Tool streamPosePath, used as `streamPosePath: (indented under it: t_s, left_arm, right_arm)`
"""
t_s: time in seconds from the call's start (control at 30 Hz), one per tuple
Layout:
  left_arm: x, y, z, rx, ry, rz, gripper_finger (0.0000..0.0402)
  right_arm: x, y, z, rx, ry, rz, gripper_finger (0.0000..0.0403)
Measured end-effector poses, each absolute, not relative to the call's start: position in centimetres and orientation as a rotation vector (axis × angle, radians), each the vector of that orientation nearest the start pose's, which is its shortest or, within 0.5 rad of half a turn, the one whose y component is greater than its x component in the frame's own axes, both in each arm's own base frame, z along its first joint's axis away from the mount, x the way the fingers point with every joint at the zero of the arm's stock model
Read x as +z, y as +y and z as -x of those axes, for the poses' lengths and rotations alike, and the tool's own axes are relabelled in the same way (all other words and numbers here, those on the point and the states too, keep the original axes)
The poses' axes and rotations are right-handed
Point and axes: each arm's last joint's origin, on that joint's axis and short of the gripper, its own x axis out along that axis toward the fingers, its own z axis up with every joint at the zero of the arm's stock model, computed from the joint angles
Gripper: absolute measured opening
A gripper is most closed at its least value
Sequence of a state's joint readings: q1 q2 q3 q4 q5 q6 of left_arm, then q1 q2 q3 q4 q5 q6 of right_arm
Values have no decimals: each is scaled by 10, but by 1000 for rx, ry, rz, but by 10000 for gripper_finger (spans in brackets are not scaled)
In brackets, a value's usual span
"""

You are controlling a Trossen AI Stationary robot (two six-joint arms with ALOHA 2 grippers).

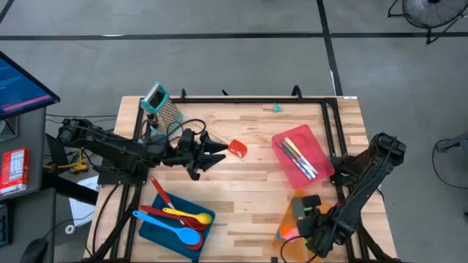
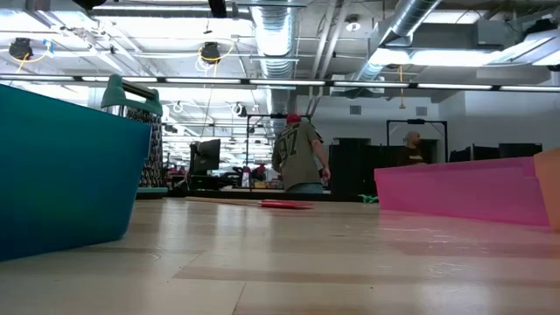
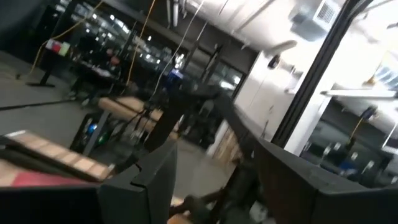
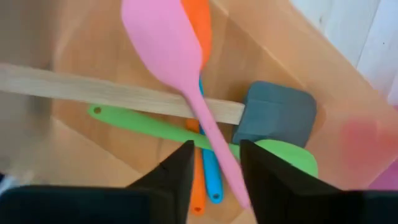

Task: Pick & Place Kitchen Items
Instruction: Put the red spatula into the orange bin

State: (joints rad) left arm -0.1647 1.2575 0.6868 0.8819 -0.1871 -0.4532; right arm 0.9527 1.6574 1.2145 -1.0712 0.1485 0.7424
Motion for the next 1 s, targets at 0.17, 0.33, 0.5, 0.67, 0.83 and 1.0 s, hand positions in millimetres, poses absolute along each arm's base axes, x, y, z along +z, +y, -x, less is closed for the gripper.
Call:
streamPosePath:
  t_s: [0.17, 0.33, 0.5, 0.67, 0.83, 1.0]
  left_arm:
    - [291, -28, -270, 22, -204, 453, 208]
    - [281, -10, -273, 75, -101, 430, 219]
    - [267, 13, -273, 109, 41, 395, 219]
    - [251, 39, -269, 177, 209, 312, 219]
    - [237, 56, -266, 199, 321, 215, 220]
    - [219, 69, -283, 229, 474, 207, 228]
  right_arm:
    - [248, 227, -178, 115, 1383, 93, 190]
    - [280, 206, -169, 88, 1319, -60, 239]
    - [313, 183, -154, 48, 1158, -195, 248]
    - [338, 160, -141, -15, 962, -237, 244]
    - [349, 147, -134, -62, 856, -237, 237]
    - [352, 143, -132, -62, 841, -244, 231]
